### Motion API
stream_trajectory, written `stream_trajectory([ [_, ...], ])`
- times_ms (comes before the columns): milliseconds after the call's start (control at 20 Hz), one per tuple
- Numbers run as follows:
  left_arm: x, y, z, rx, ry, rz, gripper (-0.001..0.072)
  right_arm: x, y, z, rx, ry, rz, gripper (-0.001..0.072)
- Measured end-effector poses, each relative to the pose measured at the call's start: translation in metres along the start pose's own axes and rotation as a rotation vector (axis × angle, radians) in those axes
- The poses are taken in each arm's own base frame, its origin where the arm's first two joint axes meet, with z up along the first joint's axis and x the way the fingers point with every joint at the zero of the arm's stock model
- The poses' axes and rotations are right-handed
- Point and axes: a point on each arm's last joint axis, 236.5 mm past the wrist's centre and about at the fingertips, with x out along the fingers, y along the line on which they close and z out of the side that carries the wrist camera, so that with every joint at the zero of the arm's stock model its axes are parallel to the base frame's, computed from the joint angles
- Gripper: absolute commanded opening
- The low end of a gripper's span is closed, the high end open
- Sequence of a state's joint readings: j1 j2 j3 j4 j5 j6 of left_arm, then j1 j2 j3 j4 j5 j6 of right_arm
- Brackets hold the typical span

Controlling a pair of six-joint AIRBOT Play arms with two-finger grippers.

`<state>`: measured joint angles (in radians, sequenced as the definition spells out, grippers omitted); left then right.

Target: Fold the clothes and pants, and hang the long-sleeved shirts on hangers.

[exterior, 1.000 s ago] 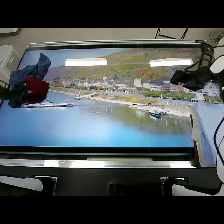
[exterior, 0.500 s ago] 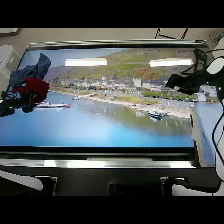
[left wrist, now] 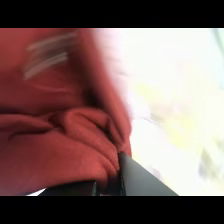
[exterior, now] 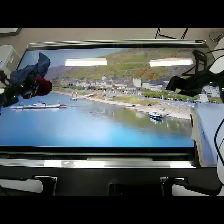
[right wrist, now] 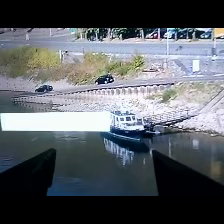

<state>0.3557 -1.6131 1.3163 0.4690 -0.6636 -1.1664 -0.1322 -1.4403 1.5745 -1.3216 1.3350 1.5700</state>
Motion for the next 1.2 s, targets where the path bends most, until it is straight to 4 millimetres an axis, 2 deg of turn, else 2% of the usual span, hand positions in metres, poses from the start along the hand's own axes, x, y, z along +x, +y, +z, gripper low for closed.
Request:
stream_trajectory([
  [100, -0.030, -0.094, -0.025, 0.182, 0.047, -0.145, 0.0034, -0.009, -0.006, 0.008, -0.021, -0.046, -0.036, 0.0681],
  [200, -0.071, -0.191, -0.070, 0.355, 0.082, -0.304, 0.0034, -0.025, -0.008, 0.017, -0.036, -0.105, -0.058, 0.0681],
  [350, -0.137, -0.307, -0.148, 0.498, 0.116, -0.535, 0.0034, -0.060, -0.006, 0.027, -0.065, -0.201, -0.083, 0.0681],
  [400, -0.160, -0.339, -0.172, 0.525, 0.117, -0.609, 0.0035, -0.073, -0.004, 0.029, -0.073, -0.234, -0.090, 0.0681],
  [500, -0.205, -0.386, -0.197, 0.550, 0.079, -0.727, 0.0035, -0.102, -0.002, 0.032, -0.088, -0.306, -0.107, 0.0682],
  [600, -0.247, -0.416, -0.195, 0.557, -0.009, -0.808, 0.0034, -0.135, 0.001, 0.034, -0.105, -0.391, -0.127, 0.0681],
  [700, -0.266, -0.420, -0.185, 0.563, -0.062, -0.814, 0.0035, -0.164, 0.004, 0.032, -0.118, -0.462, -0.141, 0.0681],
  [750, -0.264, -0.411, -0.186, 0.566, -0.039, -0.789, 0.0035, -0.176, 0.006, 0.029, -0.121, -0.484, -0.144, 0.0679],
  [800, -0.254, -0.397, -0.194, 0.574, 0.015, -0.746, 0.0035, -0.183, 0.007, 0.023, -0.113, -0.483, -0.142, 0.0679],
  [850, -0.237, -0.374, -0.208, 0.585, 0.092, -0.678, 0.0035, -0.184, 0.007, 0.014, -0.103, -0.462, -0.141, 0.0679],
  [900, -0.213, -0.340, -0.227, 0.597, 0.193, -0.582, 0.0036, -0.180, 0.005, 0.004, -0.090, -0.424, -0.141, 0.0679],
  [950, -0.190, -0.302, -0.247, 0.594, 0.288, -0.481, 0.0036, -0.170, 0.004, -0.007, -0.080, -0.374, -0.138, 0.0680],
  [1050, -0.150, -0.218, -0.289, 0.551, 0.461, -0.279, 0.0035, -0.133, -0.001, -0.032, -0.056, -0.244, -0.121, 0.0682],
  [1100, -0.137, -0.177, -0.311, 0.516, 0.539, -0.188, 0.0035, -0.108, -0.005, -0.048, -0.038, -0.164, -0.110, 0.0683],
  [1200, -0.125, -0.120, -0.341, 0.433, 0.639, -0.066, 0.0035, -0.054, -0.010, -0.085, 0.001, 0.003, -0.077, 0.0685],
])
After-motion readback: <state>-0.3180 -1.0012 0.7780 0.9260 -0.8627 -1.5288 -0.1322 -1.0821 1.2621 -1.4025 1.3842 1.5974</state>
